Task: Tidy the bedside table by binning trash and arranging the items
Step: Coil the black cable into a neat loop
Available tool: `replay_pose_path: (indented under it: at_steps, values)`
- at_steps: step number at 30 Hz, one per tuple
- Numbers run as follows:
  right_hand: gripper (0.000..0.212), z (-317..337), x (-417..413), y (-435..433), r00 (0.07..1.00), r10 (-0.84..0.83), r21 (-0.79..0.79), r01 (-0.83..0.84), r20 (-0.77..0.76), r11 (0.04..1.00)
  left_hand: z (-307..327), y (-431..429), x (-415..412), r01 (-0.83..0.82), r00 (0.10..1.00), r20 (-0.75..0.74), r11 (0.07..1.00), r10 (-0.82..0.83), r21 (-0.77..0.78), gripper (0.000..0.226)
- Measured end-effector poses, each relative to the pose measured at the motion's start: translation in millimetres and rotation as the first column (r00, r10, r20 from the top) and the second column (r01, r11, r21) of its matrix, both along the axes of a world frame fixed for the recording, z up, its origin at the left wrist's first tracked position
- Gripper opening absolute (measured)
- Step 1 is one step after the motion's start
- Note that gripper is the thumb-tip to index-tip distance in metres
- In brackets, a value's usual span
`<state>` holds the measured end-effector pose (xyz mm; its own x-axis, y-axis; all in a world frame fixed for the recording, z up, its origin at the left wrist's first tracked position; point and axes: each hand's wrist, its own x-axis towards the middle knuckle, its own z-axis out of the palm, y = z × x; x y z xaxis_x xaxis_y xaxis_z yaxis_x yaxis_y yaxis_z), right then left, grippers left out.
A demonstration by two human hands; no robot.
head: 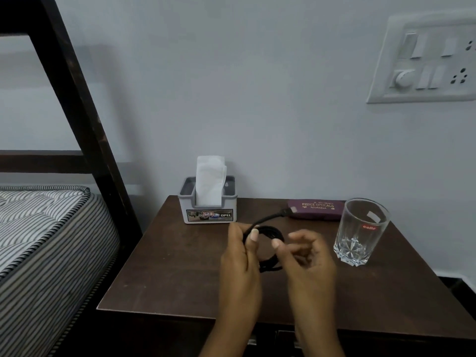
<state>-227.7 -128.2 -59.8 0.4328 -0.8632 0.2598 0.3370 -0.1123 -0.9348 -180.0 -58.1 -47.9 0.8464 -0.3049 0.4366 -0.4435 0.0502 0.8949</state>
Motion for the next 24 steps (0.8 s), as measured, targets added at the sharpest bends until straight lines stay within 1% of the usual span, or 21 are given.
replay_pose_path:
  at_steps: [1, 2, 4, 6, 7, 8, 9, 10, 11, 12, 13, 14, 15, 16, 18, 20, 22, 24]
  values:
    - [0.028, -0.9, -1.7, -4.7, 0.998, 0.056, 0.111, -0.059, 0.029, 0.992, -1.1, -1.0, -1.2, 0.043, 0.999, -0.015, 0.999, -0.043, -0.005, 0.018]
    - [0.029, -3.3, -3.1, -9.7, 0.994, 0.108, 0.152, -0.109, 0.018, 0.982, -1.6, -1.5, -2.4, 0.074, 0.997, -0.020, 0.997, -0.074, -0.014, 0.019]
    - [0.023, -5.7, -5.1, -16.1, 0.969, 0.243, 0.133, -0.235, -0.048, 0.963, -0.8, -1.5, -4.7, 0.111, 0.994, -0.022, 0.993, -0.111, -0.030, 0.017]
    - [0.015, -4.7, -5.4, -15.3, 0.919, 0.394, 0.107, -0.391, -0.015, 0.914, 0.9, -0.8, -7.3, 0.165, 0.985, -0.036, 0.985, -0.167, -0.040, 0.013]
    - [0.013, -3.9, -6.0, -14.2, 0.905, 0.426, 0.083, -0.425, 0.004, 0.901, 1.3, -0.5, -8.5, 0.201, 0.978, -0.047, 0.979, -0.203, -0.041, 0.012]
    - [0.011, -3.6, -6.5, -14.5, 0.907, 0.421, 0.068, -0.421, 0.014, 0.904, 1.0, -0.5, -8.9, 0.230, 0.971, -0.062, 0.972, -0.232, -0.041, 0.011]
    - [0.009, -3.2, -6.9, -14.7, 0.906, 0.420, 0.087, -0.423, 0.046, 0.902, 0.0, -1.0, -8.2, 0.245, 0.965, -0.082, 0.968, -0.248, -0.043, 0.011]
    - [0.011, -2.6, -7.6, -14.1, 0.889, 0.448, 0.140, -0.458, 0.096, 0.878, -1.8, -1.8, -6.7, 0.249, 0.962, -0.101, 0.967, -0.253, -0.050, 0.012]
    - [0.024, -3.0, -7.5, -14.1, 0.861, 0.481, 0.218, -0.508, 0.166, 0.833, -3.4, -2.4, -5.6, 0.246, 0.960, -0.119, 0.967, -0.252, -0.059, 0.012]
    - [0.040, -3.7, -8.0, -14.2, 0.829, 0.500, 0.317, -0.558, 0.250, 0.767, -5.7, -2.8, -4.3, 0.235, 0.962, -0.130, 0.970, -0.241, -0.060, 0.013]
    - [0.049, -4.6, -8.4, -14.9, 0.811, 0.487, 0.420, -0.585, 0.326, 0.694, -6.5, -2.9, -3.7, 0.226, 0.963, -0.134, 0.972, -0.232, -0.056, 0.013]
    - [0.048, -3.8, -8.9, -15.4, 0.800, 0.464, 0.504, -0.601, 0.381, 0.620, -7.3, -2.7, -3.1, 0.223, 0.965, -0.132, 0.974, -0.228, -0.050, 0.014]
    - [0.041, -3.2, -9.5, -16.2, 0.800, 0.440, 0.559, -0.600, 0.409, 0.572, -7.9, -2.3, -2.8, 0.229, 0.964, -0.130, 0.973, -0.232, -0.040, 0.014]
    - [0.032, -1.1, -9.9, -15.9, 0.807, 0.421, 0.592, -0.590, 0.413, 0.549, -8.9, -1.9, -2.4, 0.242, 0.961, -0.129, 0.970, -0.244, -0.029, 0.015]
    - [0.019, 2.9, -10.1, -14.6, 0.825, 0.383, 0.606, -0.566, 0.417, 0.559, -10.4, -1.6, -1.0, 0.286, 0.949, -0.134, 0.958, -0.284, -0.005, 0.015]
    - [0.013, 3.6, -9.0, -13.7, 0.839, 0.367, 0.609, -0.545, 0.403, 0.577, -13.6, -1.2, 1.8, 0.310, 0.943, -0.136, 0.950, -0.305, 0.020, 0.015]
    - [0.015, 3.2, -8.3, -16.2, 0.856, 0.345, 0.625, -0.517, 0.386, 0.585, -15.3, 0.0, 2.6, 0.323, 0.938, -0.142, 0.946, -0.316, 0.033, 0.015]
    - [0.018, 0.4, -7.5, -23.3, 0.883, 0.304, 0.632, -0.468, 0.357, 0.617, -15.8, 1.2, 2.4, 0.335, 0.933, -0.147, 0.942, -0.328, 0.025, 0.016]
